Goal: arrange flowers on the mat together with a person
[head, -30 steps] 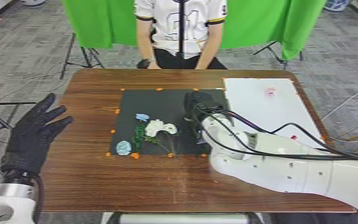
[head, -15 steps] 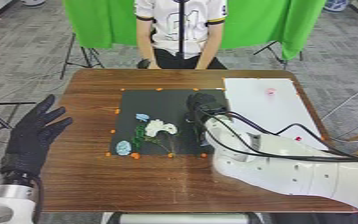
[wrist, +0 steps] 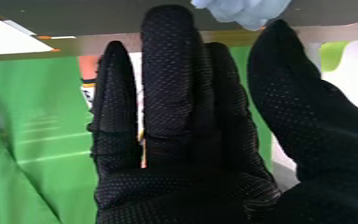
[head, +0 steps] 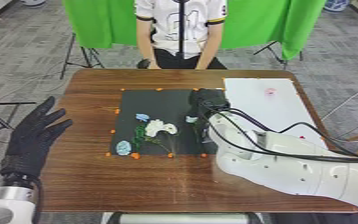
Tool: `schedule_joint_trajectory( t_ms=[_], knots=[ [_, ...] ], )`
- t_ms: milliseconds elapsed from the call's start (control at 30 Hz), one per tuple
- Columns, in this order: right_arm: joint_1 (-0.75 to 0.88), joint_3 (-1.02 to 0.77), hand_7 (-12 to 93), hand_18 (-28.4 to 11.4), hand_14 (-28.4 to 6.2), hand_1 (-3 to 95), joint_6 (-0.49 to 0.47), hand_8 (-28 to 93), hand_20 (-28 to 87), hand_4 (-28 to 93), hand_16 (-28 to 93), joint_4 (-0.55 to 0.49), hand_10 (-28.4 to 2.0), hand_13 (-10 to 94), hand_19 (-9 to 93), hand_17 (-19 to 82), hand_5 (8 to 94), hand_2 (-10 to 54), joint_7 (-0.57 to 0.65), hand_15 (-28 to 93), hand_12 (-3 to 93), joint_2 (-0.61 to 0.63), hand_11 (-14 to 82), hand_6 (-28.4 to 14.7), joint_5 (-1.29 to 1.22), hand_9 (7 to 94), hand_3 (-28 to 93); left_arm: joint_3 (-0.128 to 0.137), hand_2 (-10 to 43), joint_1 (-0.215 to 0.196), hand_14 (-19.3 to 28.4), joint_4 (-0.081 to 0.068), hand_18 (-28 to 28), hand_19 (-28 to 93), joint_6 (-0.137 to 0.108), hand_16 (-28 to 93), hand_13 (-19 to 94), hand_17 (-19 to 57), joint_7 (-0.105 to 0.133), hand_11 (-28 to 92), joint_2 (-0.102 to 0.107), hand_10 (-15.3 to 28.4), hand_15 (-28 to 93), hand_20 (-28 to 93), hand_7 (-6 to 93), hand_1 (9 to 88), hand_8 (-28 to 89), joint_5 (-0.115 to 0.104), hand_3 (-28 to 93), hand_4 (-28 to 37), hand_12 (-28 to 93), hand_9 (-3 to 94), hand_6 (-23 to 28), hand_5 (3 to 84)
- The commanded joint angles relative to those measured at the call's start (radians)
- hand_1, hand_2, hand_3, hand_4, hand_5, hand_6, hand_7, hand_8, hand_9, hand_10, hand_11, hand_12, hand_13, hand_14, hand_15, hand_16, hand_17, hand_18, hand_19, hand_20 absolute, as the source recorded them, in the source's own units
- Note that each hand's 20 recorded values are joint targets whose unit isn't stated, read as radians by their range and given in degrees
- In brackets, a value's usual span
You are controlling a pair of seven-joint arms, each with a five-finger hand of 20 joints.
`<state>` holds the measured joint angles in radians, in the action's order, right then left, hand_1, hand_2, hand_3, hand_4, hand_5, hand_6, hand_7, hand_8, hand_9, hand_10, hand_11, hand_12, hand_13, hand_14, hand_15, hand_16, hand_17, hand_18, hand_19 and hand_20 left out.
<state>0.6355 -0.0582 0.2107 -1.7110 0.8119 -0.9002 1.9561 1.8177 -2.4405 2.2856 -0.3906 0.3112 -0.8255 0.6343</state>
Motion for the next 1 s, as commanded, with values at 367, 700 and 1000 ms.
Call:
schedule_joint_trajectory(
  t_ms=[367,700,1000],
  knots=[
    [0.34,-0.442,16,-19.1,-13.9,33.8,0.191,-13,-7,-24,9,-0.197,-15.3,58,80,30,54.9,-5.5,-0.186,46,14.4,0.148,16.9,-1.0,-0.238,58.5,78,0.007,7.6,-0.06,21.1,0.008,16.8,37,-0.009,-6,20,-9.2,0.024,18,0.008,14.1,44,16,10.6,21.3,-9,-0.015,76,-24.4,11,29.1,3.9,29.8],
    [0.699,-0.822,15,-22.7,-18.7,22.8,0.274,-13,2,-24,10,-0.258,-16.4,50,60,20,51.8,2.7,-0.546,37,13.7,0.174,11.6,-1.1,-0.792,53.7,79,0.029,7.7,-0.072,20.4,0.009,17.0,36,0.003,-6,20,-9.4,0.021,18,-0.006,14.0,42,15,10.3,20.0,-9,-0.002,75,-25.2,11,29.0,3.7,30.5],
    [0.94,-1.038,14,-24.4,-20.9,17.6,0.222,-12,9,-25,10,-0.262,-17.2,42,51,11,47.4,5.8,-0.778,34,13.7,0.185,9.6,-0.9,-1.17,48.6,78,0.057,7.8,-0.1,18.9,0.01,17.0,34,0.005,-4,18,-9.4,0.035,17,-0.019,14.1,38,14,9.7,19.3,-9,-0.006,75,-26.1,11,28.9,4.1,32.8]
  ],
)
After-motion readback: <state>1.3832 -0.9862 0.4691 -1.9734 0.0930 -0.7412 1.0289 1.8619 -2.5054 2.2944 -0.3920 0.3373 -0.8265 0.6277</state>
